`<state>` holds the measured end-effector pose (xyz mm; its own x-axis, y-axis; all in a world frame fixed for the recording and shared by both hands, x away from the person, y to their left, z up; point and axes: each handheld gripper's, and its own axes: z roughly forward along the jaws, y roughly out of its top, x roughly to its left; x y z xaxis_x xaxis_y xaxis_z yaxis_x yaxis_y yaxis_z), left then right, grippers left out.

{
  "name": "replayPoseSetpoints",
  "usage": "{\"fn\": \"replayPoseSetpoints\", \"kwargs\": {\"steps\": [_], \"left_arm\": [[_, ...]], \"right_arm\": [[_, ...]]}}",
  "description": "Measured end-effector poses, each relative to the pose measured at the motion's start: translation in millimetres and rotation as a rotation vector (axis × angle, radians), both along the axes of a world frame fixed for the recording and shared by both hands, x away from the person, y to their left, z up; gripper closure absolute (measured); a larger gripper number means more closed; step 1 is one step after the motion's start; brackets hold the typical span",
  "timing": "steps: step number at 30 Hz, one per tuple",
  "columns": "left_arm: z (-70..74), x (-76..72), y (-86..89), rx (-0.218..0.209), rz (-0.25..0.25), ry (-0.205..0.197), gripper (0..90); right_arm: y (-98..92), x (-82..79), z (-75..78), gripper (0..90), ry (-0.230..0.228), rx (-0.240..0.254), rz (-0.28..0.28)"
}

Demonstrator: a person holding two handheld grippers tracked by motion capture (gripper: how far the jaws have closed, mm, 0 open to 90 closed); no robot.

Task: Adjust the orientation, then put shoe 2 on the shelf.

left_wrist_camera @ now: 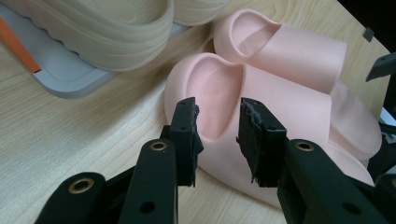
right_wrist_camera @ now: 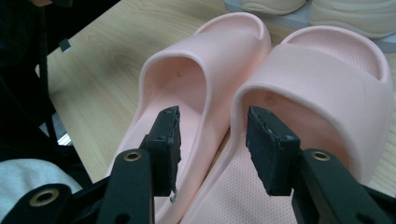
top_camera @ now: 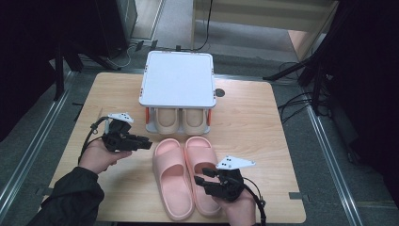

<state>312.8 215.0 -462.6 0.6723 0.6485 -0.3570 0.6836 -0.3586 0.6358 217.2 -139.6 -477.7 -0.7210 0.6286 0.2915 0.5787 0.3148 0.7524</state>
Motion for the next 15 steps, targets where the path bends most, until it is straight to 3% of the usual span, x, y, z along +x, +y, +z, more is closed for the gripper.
{"fn": "replayPoseSetpoints", "kwargs": {"steps": [15], "left_arm": [[0.4, -2.1, -0.8, 0.007, 0.0, -0.014, 65.1]], "right_arm": [[21.8, 8.8, -21.2, 38.6, -0.019, -0.03, -0.082]]}}
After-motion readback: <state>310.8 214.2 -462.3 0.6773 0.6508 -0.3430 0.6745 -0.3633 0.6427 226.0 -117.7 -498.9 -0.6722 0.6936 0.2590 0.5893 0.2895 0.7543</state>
